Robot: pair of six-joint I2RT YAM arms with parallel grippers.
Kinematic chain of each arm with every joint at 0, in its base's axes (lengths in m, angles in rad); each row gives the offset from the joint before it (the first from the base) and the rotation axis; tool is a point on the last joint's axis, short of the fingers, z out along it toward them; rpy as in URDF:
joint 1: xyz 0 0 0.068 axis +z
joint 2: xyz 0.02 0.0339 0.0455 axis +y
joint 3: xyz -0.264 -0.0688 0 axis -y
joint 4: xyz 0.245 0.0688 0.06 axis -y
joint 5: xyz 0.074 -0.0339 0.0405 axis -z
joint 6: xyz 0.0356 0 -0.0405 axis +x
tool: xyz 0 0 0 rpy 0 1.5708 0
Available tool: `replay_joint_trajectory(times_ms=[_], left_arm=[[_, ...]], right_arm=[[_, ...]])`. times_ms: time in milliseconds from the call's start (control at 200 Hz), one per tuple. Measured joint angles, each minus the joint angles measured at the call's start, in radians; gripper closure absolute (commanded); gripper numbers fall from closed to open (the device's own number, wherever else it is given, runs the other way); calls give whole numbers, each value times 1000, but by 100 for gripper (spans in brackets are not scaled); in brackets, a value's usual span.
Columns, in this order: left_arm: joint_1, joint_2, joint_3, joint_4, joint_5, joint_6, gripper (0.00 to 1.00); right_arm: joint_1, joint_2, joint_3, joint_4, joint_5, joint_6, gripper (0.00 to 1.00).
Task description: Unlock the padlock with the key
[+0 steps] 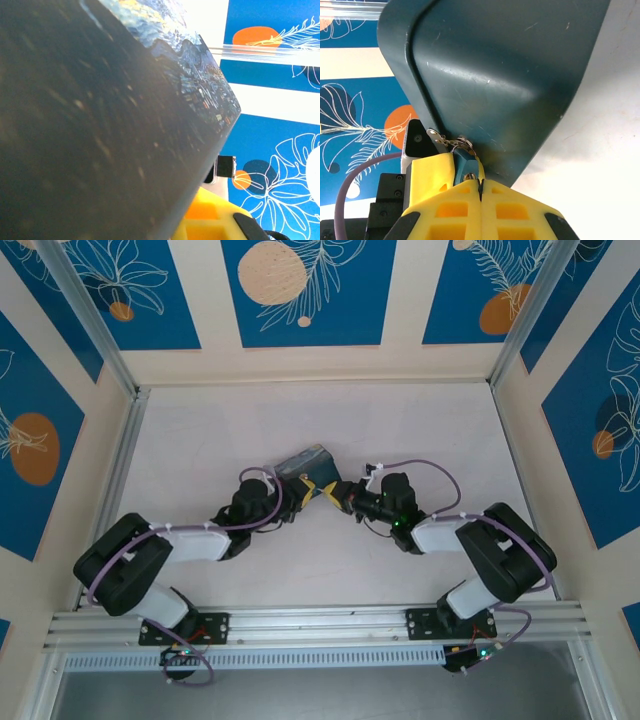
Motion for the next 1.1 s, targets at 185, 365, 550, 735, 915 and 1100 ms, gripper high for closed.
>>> replay_joint_trajectory(times_ms=[185, 365, 550, 735, 915, 1100], left_arm=[[0, 18, 0, 42, -11, -22, 100], [0, 18, 0, 68, -8, -24, 100], [-1, 17, -2, 69, 1, -24, 100], [-3, 16, -4, 68, 16, -21, 100], [-5, 15, -5, 68, 19, -13, 100], [-5, 9, -5, 66, 7, -12, 100]], right_arm=[[-29, 50, 0, 85, -45, 0, 100], [-66, 88, 0, 168, -123, -9, 100], [-84, 108, 0, 196, -164, -20, 100], [-97, 127, 0, 219, -188, -23, 100], [-99, 160, 5, 263, -199, -7, 100], [-82, 168, 6, 283, -177, 40, 100]])
